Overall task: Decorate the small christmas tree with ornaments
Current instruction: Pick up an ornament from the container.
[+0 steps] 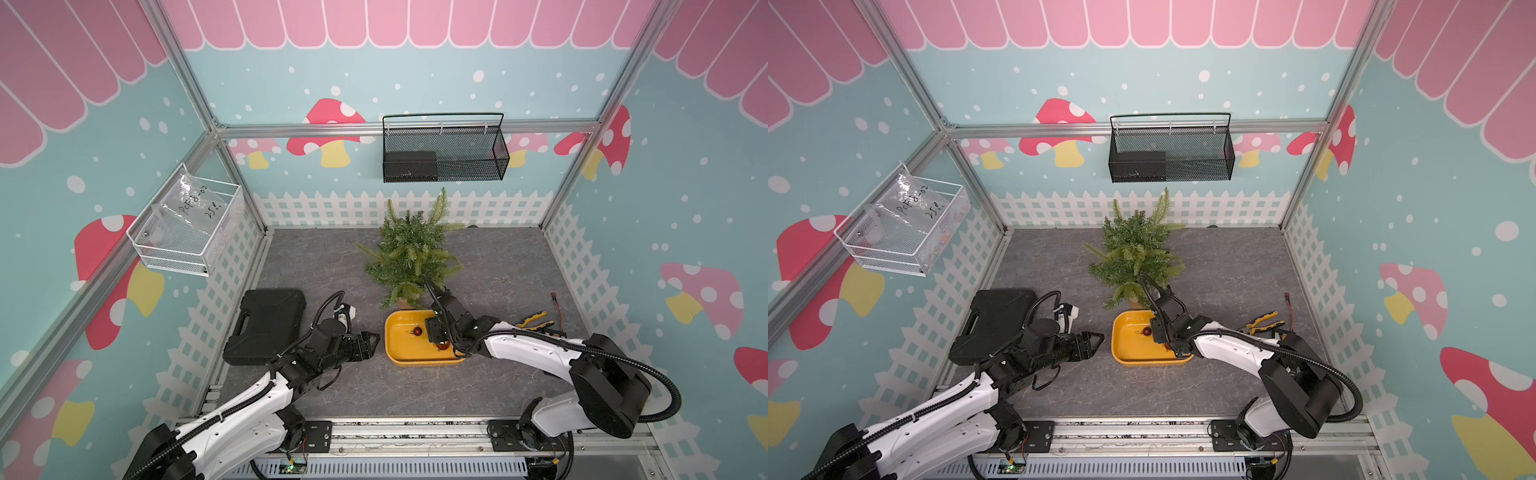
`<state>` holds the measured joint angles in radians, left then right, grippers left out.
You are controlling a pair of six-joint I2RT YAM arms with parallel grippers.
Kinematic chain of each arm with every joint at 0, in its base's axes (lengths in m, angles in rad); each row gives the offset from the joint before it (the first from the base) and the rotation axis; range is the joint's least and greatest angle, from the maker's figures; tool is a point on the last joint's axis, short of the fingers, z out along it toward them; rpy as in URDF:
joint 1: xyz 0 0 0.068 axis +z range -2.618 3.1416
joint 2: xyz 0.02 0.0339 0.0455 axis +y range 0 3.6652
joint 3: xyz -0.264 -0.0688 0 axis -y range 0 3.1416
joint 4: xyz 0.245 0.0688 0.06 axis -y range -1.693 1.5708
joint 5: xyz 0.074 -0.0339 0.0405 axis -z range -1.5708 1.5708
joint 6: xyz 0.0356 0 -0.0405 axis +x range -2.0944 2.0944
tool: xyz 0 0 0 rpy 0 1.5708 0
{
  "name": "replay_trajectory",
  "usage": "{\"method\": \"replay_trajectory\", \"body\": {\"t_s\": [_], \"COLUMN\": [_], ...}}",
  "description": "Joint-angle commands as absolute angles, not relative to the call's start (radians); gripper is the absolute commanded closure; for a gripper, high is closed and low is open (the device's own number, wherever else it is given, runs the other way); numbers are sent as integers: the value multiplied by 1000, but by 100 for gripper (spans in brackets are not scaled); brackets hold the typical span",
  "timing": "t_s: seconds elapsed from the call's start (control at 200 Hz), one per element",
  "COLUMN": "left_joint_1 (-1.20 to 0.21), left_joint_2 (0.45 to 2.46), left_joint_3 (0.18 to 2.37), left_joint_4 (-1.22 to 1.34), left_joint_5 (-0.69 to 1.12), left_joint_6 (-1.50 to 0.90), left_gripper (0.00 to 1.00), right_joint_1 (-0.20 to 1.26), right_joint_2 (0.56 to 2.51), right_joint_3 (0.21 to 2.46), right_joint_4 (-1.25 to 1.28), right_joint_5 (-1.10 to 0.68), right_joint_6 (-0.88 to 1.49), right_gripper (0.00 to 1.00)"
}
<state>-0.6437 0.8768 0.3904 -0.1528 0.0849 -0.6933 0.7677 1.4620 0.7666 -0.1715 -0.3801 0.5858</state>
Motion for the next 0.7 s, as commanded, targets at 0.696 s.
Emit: {"method": "replay_trajectory", "body": {"t_s": [0.696], "left_joint_1": [-648], "left_joint_2": [890], "left_joint_3": [397], "left_joint_4": [-149], "left_joint_5": [58], "left_joint_6": [-716], "left_gripper": [24], "right_joint_1": [785], "right_joint_2": [1541], "right_joint_3": [748], "right_joint_4": [-140], "right_joint_5": [-334], "right_joint_6": [603], "right_gripper": [35]}}
